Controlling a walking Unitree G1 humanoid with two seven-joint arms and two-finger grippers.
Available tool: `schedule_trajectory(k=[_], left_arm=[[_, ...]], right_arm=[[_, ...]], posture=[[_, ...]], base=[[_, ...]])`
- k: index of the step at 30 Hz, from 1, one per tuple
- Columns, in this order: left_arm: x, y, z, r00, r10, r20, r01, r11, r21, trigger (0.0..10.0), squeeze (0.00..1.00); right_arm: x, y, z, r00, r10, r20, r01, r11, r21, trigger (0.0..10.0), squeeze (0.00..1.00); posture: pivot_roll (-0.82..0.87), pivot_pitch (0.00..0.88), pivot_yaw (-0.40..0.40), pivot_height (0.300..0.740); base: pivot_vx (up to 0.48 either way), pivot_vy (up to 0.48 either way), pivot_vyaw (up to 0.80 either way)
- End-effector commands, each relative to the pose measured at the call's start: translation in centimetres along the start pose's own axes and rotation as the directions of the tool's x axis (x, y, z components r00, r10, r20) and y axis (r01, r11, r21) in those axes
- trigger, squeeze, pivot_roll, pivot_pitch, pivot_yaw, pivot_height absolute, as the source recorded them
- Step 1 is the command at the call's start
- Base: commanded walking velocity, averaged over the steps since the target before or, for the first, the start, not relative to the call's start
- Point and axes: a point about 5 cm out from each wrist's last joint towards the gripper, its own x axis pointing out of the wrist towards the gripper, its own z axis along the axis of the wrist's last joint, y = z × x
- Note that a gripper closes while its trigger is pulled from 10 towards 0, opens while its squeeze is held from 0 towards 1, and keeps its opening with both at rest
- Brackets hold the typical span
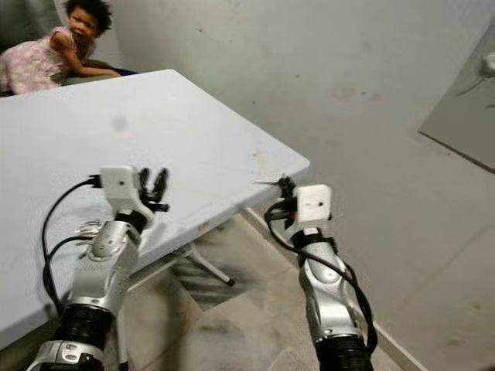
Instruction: Hang keys on a hook
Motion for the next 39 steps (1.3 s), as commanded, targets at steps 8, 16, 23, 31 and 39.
schedule_trajectory(k=[8, 16, 23, 31, 39], left_arm=[[-0.4, -0.1, 0.1, 1.000, 0.024, 0.004, -0.024, 0.999, 0.023, 10.0, 0.00], [-0.5, -0.3, 0.0, 1.000, 0.017, 0.003, -0.017, 1.000, 0.022, 10.0, 0.00], [-0.5, -0.7, -0.2, 1.000, -0.004, -0.014, 0.004, 1.000, -0.014, 10.0, 0.00], [-0.8, -0.9, -0.7, 0.999, -0.013, -0.051, 0.010, 0.998, -0.057, 10.0, 0.00], [-1.3, -0.8, -0.9, 0.999, -0.008, -0.054, 0.006, 0.999, -0.047, 10.0, 0.00]], right_arm=[[0.1, -0.3, 0.4, 1.000, -0.008, 0.010, 0.008, 1.000, -0.005, 10.0, 0.00], [-0.1, -0.3, 0.4, 1.000, -0.016, 0.009, 0.016, 1.000, -0.008, 10.0, 0.00], [-0.3, -0.6, 0.4, 1.000, -0.027, 0.005, 0.028, 1.000, -0.014, 10.0, 0.00], [-0.4, -1.1, -0.1, 0.995, -0.097, -0.035, 0.096, 0.995, -0.042, 10.0, 0.00], [-0.8, -1.3, -0.3, 0.992, -0.117, -0.057, 0.116, 0.993, -0.017, 10.0, 0.00]], posture=[[0.14, 0.000, -0.083, 0.740], [0.13, 0.000, -0.080, 0.740], [0.13, 0.000, -0.079, 0.740], [0.13, 0.000, -0.081, 0.740], [0.13, 0.000, -0.077, 0.740]], base=[[0.000, 0.000, -0.79], [0.000, 0.000, -0.79], [0.000, 0.000, -0.79], [0.000, 0.000, -0.59], [0.000, 0.000, 0.00]])
